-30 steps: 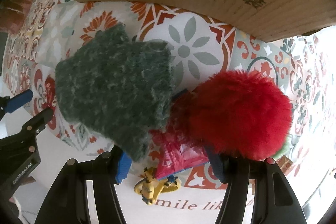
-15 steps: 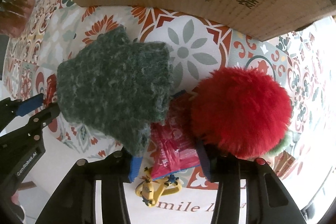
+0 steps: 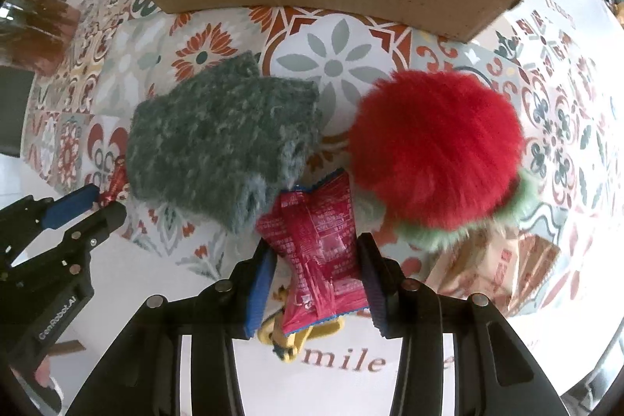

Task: Organize soft objects
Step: 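Grasp the red snack packet with the right tool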

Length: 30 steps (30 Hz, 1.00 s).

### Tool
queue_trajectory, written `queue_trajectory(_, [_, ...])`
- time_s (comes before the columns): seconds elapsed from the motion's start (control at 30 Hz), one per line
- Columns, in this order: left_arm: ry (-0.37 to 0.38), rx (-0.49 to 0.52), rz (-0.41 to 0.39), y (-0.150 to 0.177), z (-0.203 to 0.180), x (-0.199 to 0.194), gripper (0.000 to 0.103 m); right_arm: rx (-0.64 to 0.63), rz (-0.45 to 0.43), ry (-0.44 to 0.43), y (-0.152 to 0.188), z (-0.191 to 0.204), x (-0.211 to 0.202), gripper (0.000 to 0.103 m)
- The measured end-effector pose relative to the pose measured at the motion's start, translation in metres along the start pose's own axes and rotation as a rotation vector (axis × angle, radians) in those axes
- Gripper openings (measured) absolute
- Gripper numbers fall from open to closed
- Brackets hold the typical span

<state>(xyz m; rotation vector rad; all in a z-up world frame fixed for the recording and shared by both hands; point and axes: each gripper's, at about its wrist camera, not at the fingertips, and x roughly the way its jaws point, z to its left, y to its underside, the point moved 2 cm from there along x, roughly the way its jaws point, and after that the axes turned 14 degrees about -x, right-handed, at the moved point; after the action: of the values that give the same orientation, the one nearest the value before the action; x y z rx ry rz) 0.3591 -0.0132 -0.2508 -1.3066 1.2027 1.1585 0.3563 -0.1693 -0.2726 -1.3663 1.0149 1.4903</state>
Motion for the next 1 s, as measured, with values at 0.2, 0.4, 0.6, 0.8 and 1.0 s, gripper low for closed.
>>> queue_trajectory(0.2, [0.024, 0.008, -0.052, 0.021, -0.008, -0.024, 0.032, 0.012, -0.035, -0.013, 0.018, -0.005, -0.018, 0.043])
queue_trajectory(0.4, [0.048, 0.017, -0.107, 0.039, -0.005, -0.055, 0.032, 0.026, -0.081, -0.031, 0.034, -0.009, -0.042, 0.043])
queue_trajectory(0.6, [0.1, 0.013, -0.135, 0.052, -0.008, -0.079, 0.032, 0.024, -0.144, -0.034, 0.052, -0.013, -0.074, 0.043])
queue_trajectory(0.8, [0.134, 0.013, -0.171, 0.044, -0.015, -0.093, 0.009, 0.027, -0.199, -0.048, 0.046, -0.015, -0.098, 0.043])
queue_trajectory(1.0, [0.144, 0.041, -0.228, 0.039, -0.019, -0.114, 0.006, 0.025, -0.253, -0.046, 0.039, -0.006, -0.112, 0.043])
